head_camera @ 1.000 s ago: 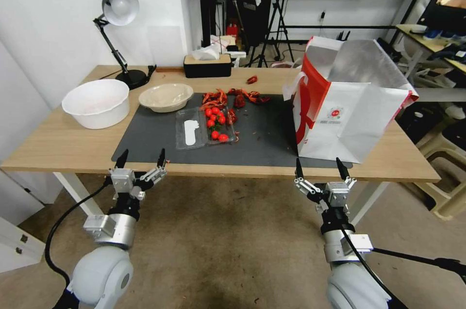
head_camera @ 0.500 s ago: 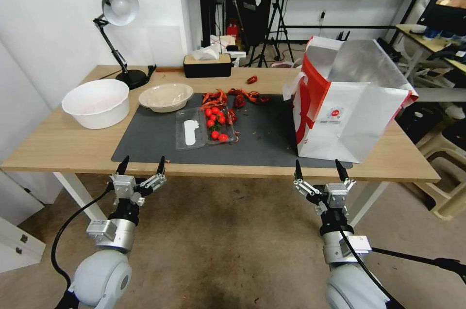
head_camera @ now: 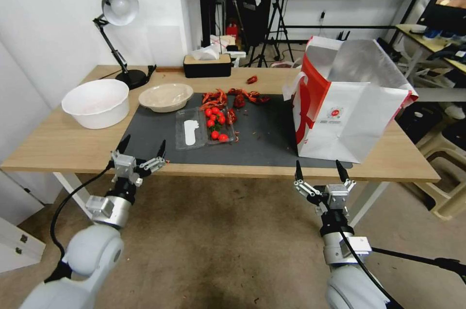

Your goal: Pick up the trash from the table and place it into the takeout bag.

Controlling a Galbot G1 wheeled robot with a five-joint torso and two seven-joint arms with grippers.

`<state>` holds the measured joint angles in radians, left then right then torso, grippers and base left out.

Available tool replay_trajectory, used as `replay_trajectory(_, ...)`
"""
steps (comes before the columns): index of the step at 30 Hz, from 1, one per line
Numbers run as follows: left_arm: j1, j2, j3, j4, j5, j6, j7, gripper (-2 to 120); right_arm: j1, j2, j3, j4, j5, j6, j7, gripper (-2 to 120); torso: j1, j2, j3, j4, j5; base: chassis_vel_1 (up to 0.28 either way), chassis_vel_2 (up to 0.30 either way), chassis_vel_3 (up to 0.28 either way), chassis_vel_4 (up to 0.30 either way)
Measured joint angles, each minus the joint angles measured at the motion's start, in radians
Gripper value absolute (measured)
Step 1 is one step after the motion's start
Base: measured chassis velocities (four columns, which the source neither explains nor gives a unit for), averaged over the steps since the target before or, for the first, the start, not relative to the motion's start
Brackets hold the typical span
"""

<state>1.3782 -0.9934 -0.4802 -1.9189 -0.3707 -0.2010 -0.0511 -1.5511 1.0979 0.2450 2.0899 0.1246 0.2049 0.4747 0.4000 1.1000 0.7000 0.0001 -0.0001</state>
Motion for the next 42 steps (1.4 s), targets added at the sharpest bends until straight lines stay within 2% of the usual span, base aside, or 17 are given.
replay_trajectory(12,-0.06,0.067,0.033,0.057,0.02,-0.001,0.038,100,0.002,-0.004,-0.001,0.0,0.002,0.0,0.0,100,0.0,0.0,0.0,0.0,-0.0001,0.0,0.0,0.0,0.0)
replay_trajectory(15,-0.126,0.121,0.07,0.119,0.031,-0.007,0.073,100,0.002,-0.005,-0.001,0.0,0.003,-0.001,0.0,100,0.0,0.0,0.0,-0.0003,0.0,0.0,0.0,0.0,0.0)
replay_trajectory(17,-0.131,0.124,0.072,0.124,0.033,-0.008,0.076,100,0.003,-0.005,-0.001,0.0,0.003,0.0,0.0,100,0.0,0.0,0.0,-0.0001,-0.0001,0.0,0.0,0.0,0.0)
replay_trajectory(18,-0.187,0.158,0.095,0.174,0.062,-0.019,0.105,100,0.003,-0.005,-0.001,0.0,0.004,-0.001,-0.001,100,0.0,0.0,0.0,0.0001,-0.0004,0.0,0.0,0.0,0.0)
replay_trajectory(20,-0.191,0.16,0.096,0.178,0.064,-0.02,0.106,100,0.004,-0.005,-0.001,0.0,0.004,-0.001,-0.001,100,0.0,0.0,0.0,0.0001,-0.0003,0.0,0.0,0.0,0.0)
replay_trajectory(24,-0.263,0.193,0.122,0.24,0.102,-0.039,0.142,100,0.005,-0.004,-0.001,0.0,0.004,-0.001,-0.001,100,0.0,0.0,0.0,-0.0002,-0.0001,0.0,0.0,0.0,0.0)
replay_trajectory(30,-0.325,0.219,0.143,0.288,0.129,-0.048,0.164,99,0.008,-0.002,-0.001,0.0,0.004,-0.002,-0.001,100,0.0,0.0,0.0,-0.0003,-0.0001,0.0,0.0,0.0,0.0)
replay_trajectory(33,-0.435,0.264,0.214,0.368,0.164,-0.054,0.198,97,0.015,0.003,-0.003,-0.007,0.004,-0.002,-0.001,100,0.0,0.0,0.0,0.0003,-0.0002,0.0,0.0,0.0,0.0)
replay_trajectory(34,-0.435,0.264,0.214,0.368,0.164,-0.054,0.198,97,0.015,0.003,-0.003,-0.007,0.004,-0.002,-0.001,100,0.0,0.0,0.0,0.0003,-0.0002,0.0,0.0,0.0,0.0)
replay_trajectory(37,-0.575,0.298,0.349,0.454,0.186,-0.051,0.232,96,0.025,0.006,-0.005,-0.013,0.005,-0.005,-0.002,100,0.0,0.0,0.0,-0.0001,-0.0002,0.0,0.0,0.0,0.0)
replay_trajectory(38,-0.575,0.298,0.349,0.454,0.186,-0.051,0.232,96,0.025,0.006,-0.005,-0.013,0.005,-0.005,-0.002,100,0.0,0.0,0.0,-0.0001,-0.0002,0.0,0.0,0.0,0.0)
replay_trajectory(41,-0.712,0.303,0.485,0.53,0.201,-0.046,0.256,95,0.027,0.011,-0.006,-0.015,0.005,-0.006,-0.002,100,0.0,0.0,0.0,-0.0004,0.0,0.0,0.0,0.0,0.0)
replay_trajectory(42,-0.712,0.303,0.485,0.53,0.201,-0.046,0.256,95,0.027,0.011,-0.006,-0.015,0.005,-0.006,-0.002,100,0.0,0.0,0.0,-0.0004,0.0,0.0,0.0,0.0,0.0)
